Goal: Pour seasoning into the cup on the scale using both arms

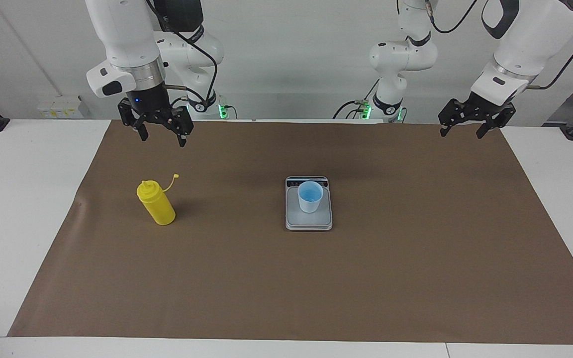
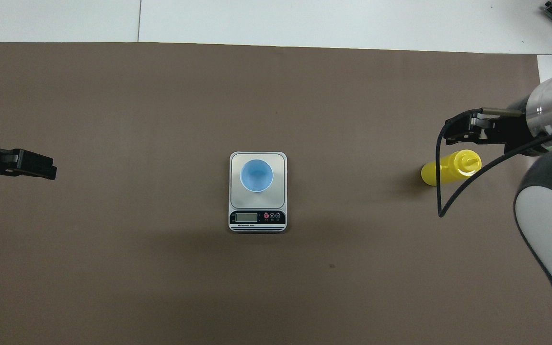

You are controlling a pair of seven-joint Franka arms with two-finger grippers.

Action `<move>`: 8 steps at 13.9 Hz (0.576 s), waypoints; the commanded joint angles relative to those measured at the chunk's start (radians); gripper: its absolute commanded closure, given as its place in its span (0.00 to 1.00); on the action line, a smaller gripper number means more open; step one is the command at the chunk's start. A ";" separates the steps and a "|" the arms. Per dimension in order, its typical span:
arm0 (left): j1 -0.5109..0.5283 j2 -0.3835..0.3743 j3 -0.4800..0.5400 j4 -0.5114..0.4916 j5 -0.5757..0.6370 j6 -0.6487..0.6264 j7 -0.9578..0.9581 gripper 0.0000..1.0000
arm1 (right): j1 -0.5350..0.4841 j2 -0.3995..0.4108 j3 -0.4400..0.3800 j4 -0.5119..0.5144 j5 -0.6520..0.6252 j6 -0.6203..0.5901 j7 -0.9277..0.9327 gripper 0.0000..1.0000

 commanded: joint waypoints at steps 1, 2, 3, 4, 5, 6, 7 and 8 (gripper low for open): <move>0.014 -0.022 -0.009 -0.017 0.011 -0.011 0.009 0.00 | -0.009 0.012 0.003 0.038 -0.002 -0.033 -0.025 0.00; 0.014 -0.022 -0.009 -0.017 0.011 -0.011 0.009 0.00 | -0.013 -0.005 0.001 0.021 0.000 -0.045 -0.027 0.00; 0.014 -0.021 -0.009 -0.017 0.011 -0.011 0.009 0.00 | -0.013 -0.016 0.001 -0.002 0.001 -0.053 -0.027 0.00; 0.014 -0.022 -0.009 -0.017 0.011 -0.011 0.009 0.00 | -0.006 -0.030 0.001 -0.027 0.001 -0.050 -0.025 0.00; 0.014 -0.021 -0.009 -0.017 0.011 -0.011 0.009 0.00 | -0.003 -0.039 0.003 -0.047 0.001 -0.043 -0.022 0.00; 0.014 -0.022 -0.009 -0.017 0.011 -0.011 0.009 0.00 | -0.007 -0.048 0.003 -0.068 0.001 -0.043 -0.027 0.00; 0.014 -0.022 -0.009 -0.017 0.011 -0.011 0.009 0.00 | -0.016 -0.062 0.001 -0.096 0.004 -0.042 -0.028 0.00; 0.014 -0.022 -0.009 -0.017 0.011 -0.011 0.009 0.00 | -0.018 -0.076 0.000 -0.126 0.004 -0.036 -0.042 0.00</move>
